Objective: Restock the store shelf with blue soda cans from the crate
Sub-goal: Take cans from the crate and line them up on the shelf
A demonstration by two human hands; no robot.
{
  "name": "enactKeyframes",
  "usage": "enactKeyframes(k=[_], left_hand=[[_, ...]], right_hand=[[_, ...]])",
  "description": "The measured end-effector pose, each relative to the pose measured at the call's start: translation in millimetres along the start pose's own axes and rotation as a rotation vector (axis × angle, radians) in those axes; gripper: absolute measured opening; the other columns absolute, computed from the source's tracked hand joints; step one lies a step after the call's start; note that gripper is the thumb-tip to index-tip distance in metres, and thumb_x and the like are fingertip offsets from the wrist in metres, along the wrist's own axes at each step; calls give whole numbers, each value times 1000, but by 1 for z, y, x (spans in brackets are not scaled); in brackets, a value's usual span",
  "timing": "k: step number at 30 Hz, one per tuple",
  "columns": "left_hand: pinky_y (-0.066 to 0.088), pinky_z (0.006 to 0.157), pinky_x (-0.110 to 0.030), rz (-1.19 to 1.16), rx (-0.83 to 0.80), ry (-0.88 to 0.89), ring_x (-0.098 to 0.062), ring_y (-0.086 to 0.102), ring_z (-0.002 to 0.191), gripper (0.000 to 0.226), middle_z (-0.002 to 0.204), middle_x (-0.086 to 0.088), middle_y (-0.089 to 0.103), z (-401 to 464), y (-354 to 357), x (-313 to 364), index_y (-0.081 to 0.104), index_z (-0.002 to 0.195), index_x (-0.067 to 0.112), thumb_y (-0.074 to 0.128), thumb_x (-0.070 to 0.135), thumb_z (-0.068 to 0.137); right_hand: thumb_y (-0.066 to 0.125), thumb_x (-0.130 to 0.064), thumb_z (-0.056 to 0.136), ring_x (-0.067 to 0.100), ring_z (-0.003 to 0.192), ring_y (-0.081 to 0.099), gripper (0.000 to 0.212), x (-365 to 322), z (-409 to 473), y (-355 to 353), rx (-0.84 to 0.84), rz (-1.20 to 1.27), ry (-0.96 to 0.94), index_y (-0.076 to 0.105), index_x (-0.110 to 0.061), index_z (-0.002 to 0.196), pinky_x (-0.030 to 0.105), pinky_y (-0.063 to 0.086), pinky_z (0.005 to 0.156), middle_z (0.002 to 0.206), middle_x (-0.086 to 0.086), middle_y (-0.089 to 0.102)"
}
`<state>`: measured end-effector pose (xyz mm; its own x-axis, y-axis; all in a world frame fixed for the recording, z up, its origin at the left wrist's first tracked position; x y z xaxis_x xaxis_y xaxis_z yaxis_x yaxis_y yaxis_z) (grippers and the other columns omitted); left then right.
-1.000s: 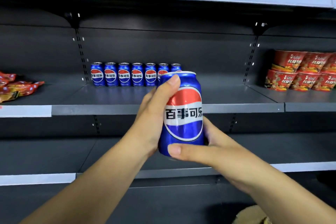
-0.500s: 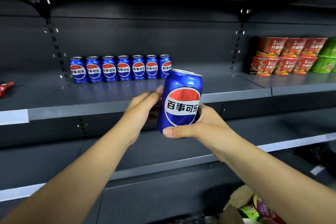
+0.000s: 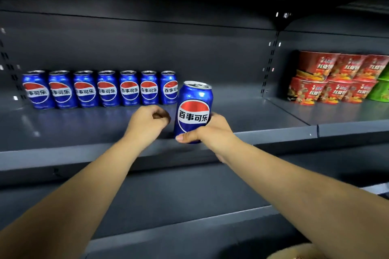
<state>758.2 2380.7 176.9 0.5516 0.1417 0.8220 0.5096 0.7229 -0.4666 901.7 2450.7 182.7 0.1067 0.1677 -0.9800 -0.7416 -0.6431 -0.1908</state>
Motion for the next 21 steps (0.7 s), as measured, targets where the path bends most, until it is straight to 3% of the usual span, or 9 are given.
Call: enactKeyframes(k=[2, 6, 9, 14, 18, 21], left_hand=[[41, 67, -17, 54, 13, -1, -14, 59, 82, 12, 81, 0, 64, 16, 14, -8, 68, 91, 8, 63, 2, 81], [40, 74, -21, 152, -27, 5, -17, 60, 83, 20, 83, -3, 63, 40, 42, -16, 68, 96, 5, 65, -2, 78], [39, 74, -20, 154, -22, -3, -14, 58, 81, 22, 84, -3, 63, 56, 55, -18, 68, 97, 4, 64, -4, 77], [38, 60, -17, 105, 111, -71, -16, 57, 79, 20, 82, -6, 64, 85, 63, -27, 68, 92, 6, 59, -6, 78], [36, 71, -19, 162, 127, -102, -17, 58, 81, 18, 79, -4, 63, 94, 76, -39, 69, 90, 6, 58, -2, 80], [36, 75, -20, 180, 116, -110, -16, 57, 83, 12, 82, -4, 65, 104, 80, -42, 70, 89, 7, 60, 2, 82]], right_hand=[[85, 4, 56, 9, 79, 62, 48, 7, 23, -11, 3, -28, -3, 57, -18, 87, 15, 49, 65, 83, -6, 66], [89, -4, 53, 16, 90, 64, 59, 22, 63, -27, -11, -218, 2, 60, -12, 104, 23, 51, 75, 96, 0, 69], [91, -10, 50, 17, 93, 65, 62, 34, 85, -31, -28, -319, 5, 62, -12, 105, 29, 53, 82, 98, 1, 70], [92, -15, 46, 18, 93, 65, 65, 45, 114, -38, -50, -334, 33, 63, -14, 104, 32, 53, 85, 97, -1, 71], [83, -44, 18, 19, 100, 63, 87, 59, 134, -35, -26, -349, 40, 61, -22, 99, 40, 44, 98, 98, -6, 70], [86, -46, 28, 18, 110, 58, 90, 66, 149, -37, 11, -345, 51, 54, -24, 109, 46, 31, 109, 107, -8, 67]])
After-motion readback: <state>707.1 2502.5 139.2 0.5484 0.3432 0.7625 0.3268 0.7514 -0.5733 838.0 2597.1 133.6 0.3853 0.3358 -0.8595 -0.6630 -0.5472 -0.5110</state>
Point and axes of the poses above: each hand's wrist, its own z-axis towards the middle knuckle, its own y-axis out of the palm, x = y × z, the point moved 2 cm from there along z, towards the middle knuckle
